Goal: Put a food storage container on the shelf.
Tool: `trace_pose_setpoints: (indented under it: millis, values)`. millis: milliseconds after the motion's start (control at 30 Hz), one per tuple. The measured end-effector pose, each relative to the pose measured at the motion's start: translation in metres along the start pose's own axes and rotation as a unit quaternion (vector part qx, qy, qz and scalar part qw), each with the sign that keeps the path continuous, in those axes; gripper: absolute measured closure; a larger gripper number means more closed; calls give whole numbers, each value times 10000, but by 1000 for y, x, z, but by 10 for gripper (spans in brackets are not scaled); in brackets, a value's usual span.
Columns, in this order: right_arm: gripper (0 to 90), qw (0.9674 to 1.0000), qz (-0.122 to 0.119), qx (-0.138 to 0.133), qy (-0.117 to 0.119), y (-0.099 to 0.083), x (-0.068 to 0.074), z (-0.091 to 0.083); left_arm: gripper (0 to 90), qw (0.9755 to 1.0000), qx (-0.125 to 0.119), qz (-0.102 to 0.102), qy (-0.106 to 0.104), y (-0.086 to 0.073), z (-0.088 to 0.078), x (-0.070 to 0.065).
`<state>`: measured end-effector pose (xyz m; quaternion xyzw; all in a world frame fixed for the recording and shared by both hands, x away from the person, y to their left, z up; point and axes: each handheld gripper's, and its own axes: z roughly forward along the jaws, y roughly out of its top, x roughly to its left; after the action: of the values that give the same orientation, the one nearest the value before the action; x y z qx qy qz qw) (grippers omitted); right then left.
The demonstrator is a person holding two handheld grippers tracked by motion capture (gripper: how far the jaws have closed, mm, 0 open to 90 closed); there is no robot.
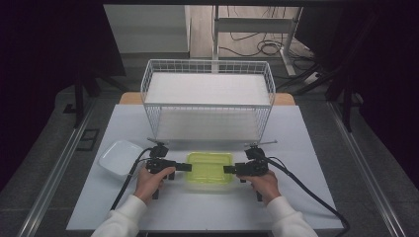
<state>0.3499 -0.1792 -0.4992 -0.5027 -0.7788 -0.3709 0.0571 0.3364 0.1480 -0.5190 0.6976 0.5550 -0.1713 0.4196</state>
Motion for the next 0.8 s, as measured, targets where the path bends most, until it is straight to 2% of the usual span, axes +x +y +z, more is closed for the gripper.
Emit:
trace_pose_setpoints:
  millis: [33, 133, 167, 200, 333, 400, 433, 500, 633, 800]
  values:
    - [392, 10000, 0, 0, 0, 0, 0, 0, 608, 10000, 3, -4, -24, 0, 0, 0]
    - [509, 9997, 99, -58, 218, 0, 1, 1, 634, 9999, 14, -34, -145, 0, 0, -2]
    - [509, 9997, 99, -58, 218, 0, 1, 1, 634, 9998, 21, -38, -181, -1, 0, -2]
    - [525, 9994, 217, -46, 270, -1, 2, 1, 642, 9998, 30, -45, -197, -1, 1, -2]
    - [569, 9993, 259, -81, 264, -2, 3, -1, 667, 9999, 25, -33, -124, -2, -1, -3]
    - [636, 9991, 281, -115, 294, -2, 4, -4, 724, 9999, -84, -55, -108, -3, -3, -3]
    - [636, 9991, 281, -115, 294, -2, 4, -4, 752, 9998, -143, -53, -92, -3, -5, -3]
    - [699, 9994, 222, -149, 220, -2, 4, -6, 761, 9998, -198, -32, -95, -4, -7, -4]
    - [745, 9993, 152, -181, 274, -2, 5, -8, 780, 9997, -244, 48, 0, -6, -9, -7]
    - [767, 9991, 21, -322, 291, 0, 7, -17, 791, 9995, -295, 131, -15, -7, -10, -10]
